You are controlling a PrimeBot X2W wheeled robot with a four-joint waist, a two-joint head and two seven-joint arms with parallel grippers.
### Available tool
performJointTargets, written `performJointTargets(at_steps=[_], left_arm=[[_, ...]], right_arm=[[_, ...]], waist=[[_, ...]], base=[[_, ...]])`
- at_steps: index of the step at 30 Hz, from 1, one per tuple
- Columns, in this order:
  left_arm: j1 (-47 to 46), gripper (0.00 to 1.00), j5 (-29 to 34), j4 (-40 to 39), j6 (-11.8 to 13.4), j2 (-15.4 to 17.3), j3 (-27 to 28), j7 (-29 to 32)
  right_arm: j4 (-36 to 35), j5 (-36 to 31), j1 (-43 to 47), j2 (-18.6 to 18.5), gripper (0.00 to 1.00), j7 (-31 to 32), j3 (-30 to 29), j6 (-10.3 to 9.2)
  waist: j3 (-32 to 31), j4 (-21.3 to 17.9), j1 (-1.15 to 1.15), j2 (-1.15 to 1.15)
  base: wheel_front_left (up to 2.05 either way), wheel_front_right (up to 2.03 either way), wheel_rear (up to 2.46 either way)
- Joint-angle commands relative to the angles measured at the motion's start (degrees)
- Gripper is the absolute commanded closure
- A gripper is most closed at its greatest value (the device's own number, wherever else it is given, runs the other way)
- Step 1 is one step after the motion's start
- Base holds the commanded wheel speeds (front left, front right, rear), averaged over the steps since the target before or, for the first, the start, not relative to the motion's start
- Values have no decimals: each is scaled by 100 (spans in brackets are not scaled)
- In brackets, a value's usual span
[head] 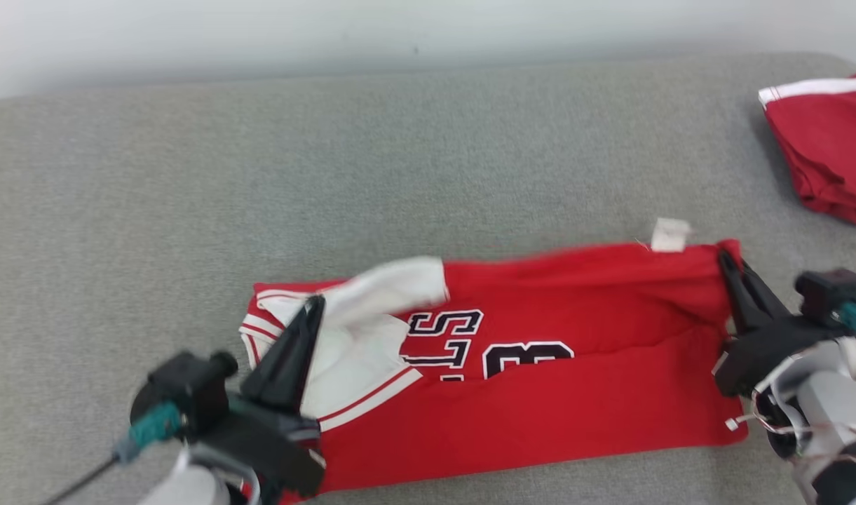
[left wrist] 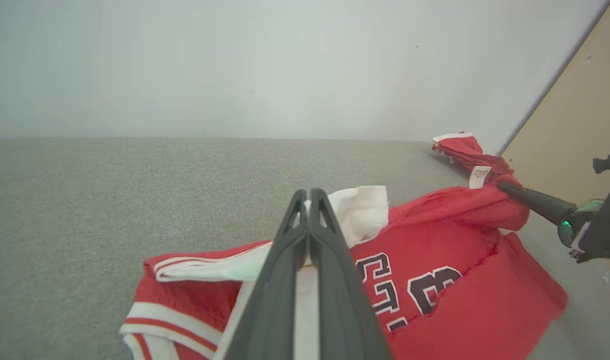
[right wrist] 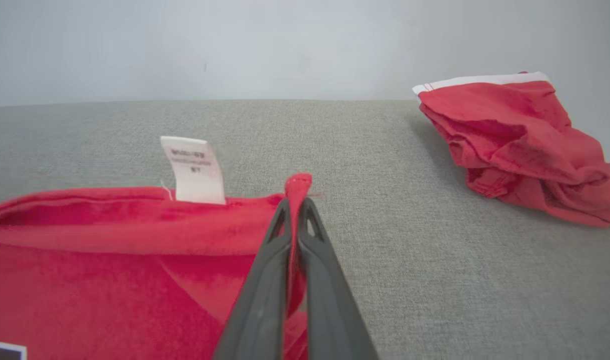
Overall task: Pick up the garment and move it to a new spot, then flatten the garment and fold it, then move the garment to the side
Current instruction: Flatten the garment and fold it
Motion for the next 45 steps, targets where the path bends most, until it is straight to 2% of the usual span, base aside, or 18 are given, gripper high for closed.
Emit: performJointTargets(at_steps=[1,5,8,9,10,11,12,13,14,19,23,27,35,42,43,44,45], left_arm=[[217,100,20,-108,46,-58,48,-35],[819,100,110,-332,212,-152,321,-34],[1214,100,109,-397,245,-266,523,-30],[1328,100,121,-390,224,-301,580,-31],[1426,100,169,-358,207,-320,609,-31],[1492,100,246,-332,201,-349,654,-31],[1561,58,304,-302,209,-401,705,-31],[1634,6,384,-261,211,-442,746,-31],[1688,0,449,-244,203,-504,813,-31],[1970,0,798,-197,130,-835,1311,-32],[2203,0,1317,-297,129,-1160,2053,-32],[2449,0,1958,-339,47,-1465,2677,-32],[2691,0,2822,-170,-314,-2031,3785,-32],[2782,0,3227,72,-584,-2294,4256,-32],[2794,0,3281,106,-627,-2327,4310,-32],[2793,0,3316,128,-673,-2360,4357,-33],[2789,0,3340,151,-717,-2391,4411,-33]], right_arm=[[-108,-84,193,-44,100,-23,-156,-10],[-421,-257,665,38,100,-24,-566,-9],[-549,-348,893,88,100,-24,-704,-10],[-589,-369,958,92,53,-24,-754,-10],[-627,-346,1031,113,0,-23,-800,-9],[-669,-353,1101,121,0,-24,-826,-10],[-699,-367,1168,122,0,-24,-851,-10],[-753,-369,1220,120,0,-24,-874,-9],[-800,-357,1262,108,0,-24,-902,-10],[-1146,-243,1577,31,0,-24,-981,-9],[-1128,-197,1727,-32,0,-24,-973,-9],[-729,-38,1677,48,0,1,-823,-9],[128,457,1268,262,0,260,-533,-9],[743,728,998,428,0,531,-295,-10],[821,762,984,446,2,604,-240,-9],[859,831,970,465,93,629,-200,-9],[900,893,962,480,100,651,-164,-9]], waist=[[-134,96,1,1],[-254,87,1,1],[-317,78,1,1],[-338,88,1,1],[-358,101,1,1],[-380,114,1,1],[-404,121,1,1],[-431,127,1,1],[-452,132,1,1],[-569,146,1,1],[-652,139,1,1],[-706,171,1,1],[-721,276,1,1],[-696,351,1,1],[-701,357,1,1],[-707,360,1,1],[-716,361,1,1]], base=[[0,0,0],[0,0,0],[0,0,0],[0,0,0],[0,0,0],[0,0,0],[0,0,0],[0,0,0],[0,0,0],[0,0,0],[0,0,0],[0,0,0],[0,0,0],[0,0,0],[0,0,0],[0,0,0],[0,0,0]])
